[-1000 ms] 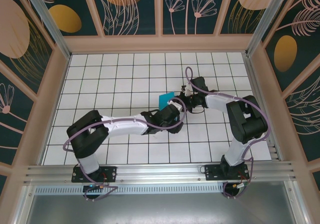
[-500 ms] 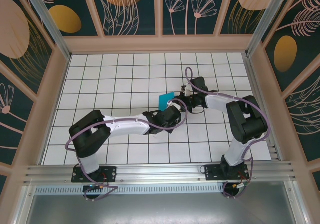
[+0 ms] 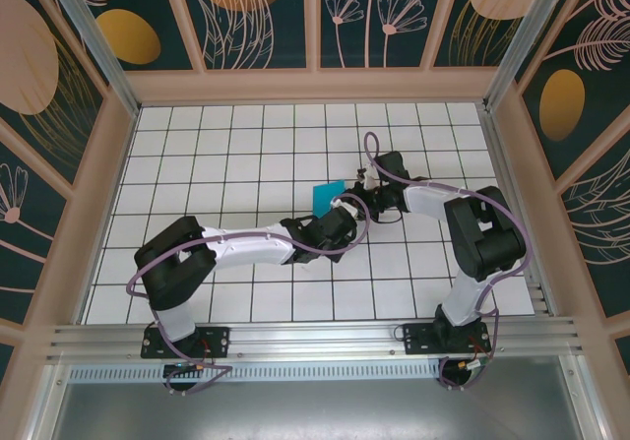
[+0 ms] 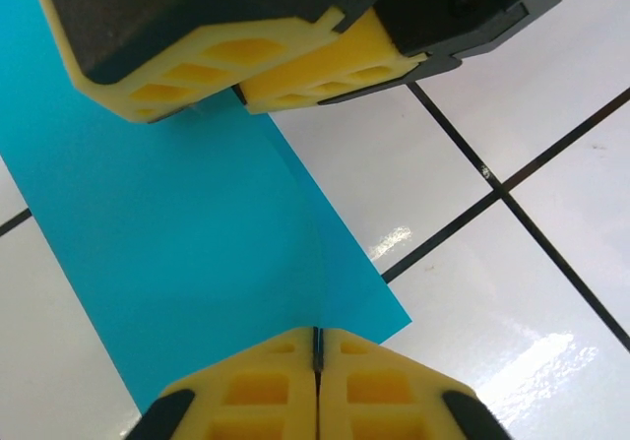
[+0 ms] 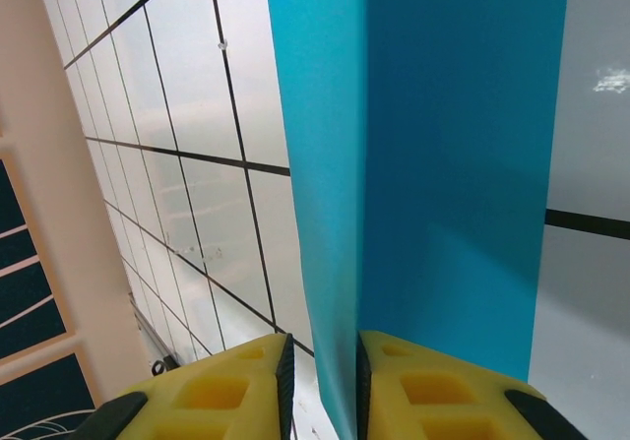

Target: Fold a paper plane with a square sheet of paper (fold left side to right side)

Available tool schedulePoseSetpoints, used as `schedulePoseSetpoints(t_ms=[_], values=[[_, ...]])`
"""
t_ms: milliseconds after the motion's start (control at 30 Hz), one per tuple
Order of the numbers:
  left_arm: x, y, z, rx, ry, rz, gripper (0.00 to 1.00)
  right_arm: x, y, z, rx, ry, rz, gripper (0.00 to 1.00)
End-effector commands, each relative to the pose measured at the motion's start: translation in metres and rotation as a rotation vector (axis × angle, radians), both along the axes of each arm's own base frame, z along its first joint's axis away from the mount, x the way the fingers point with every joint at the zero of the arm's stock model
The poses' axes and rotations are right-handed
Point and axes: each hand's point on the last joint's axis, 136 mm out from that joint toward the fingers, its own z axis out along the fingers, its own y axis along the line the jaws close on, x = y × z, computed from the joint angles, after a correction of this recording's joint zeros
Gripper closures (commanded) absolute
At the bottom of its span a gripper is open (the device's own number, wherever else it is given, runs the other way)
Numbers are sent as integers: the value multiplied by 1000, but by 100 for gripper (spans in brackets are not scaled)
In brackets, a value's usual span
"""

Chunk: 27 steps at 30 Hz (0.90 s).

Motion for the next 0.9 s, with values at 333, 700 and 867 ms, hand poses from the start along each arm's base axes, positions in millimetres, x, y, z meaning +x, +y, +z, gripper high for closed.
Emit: schedulePoseSetpoints(t_ms=[333, 700, 867], values=[[-1, -9, 18, -144, 67, 4, 100, 12, -43, 51, -22, -196, -98, 41], [7, 5, 21, -253, 163, 40, 100, -46, -62, 19, 22, -112, -95, 76], [9, 12, 19, -260, 178, 61, 100, -61, -38, -3, 6, -58, -42, 87]])
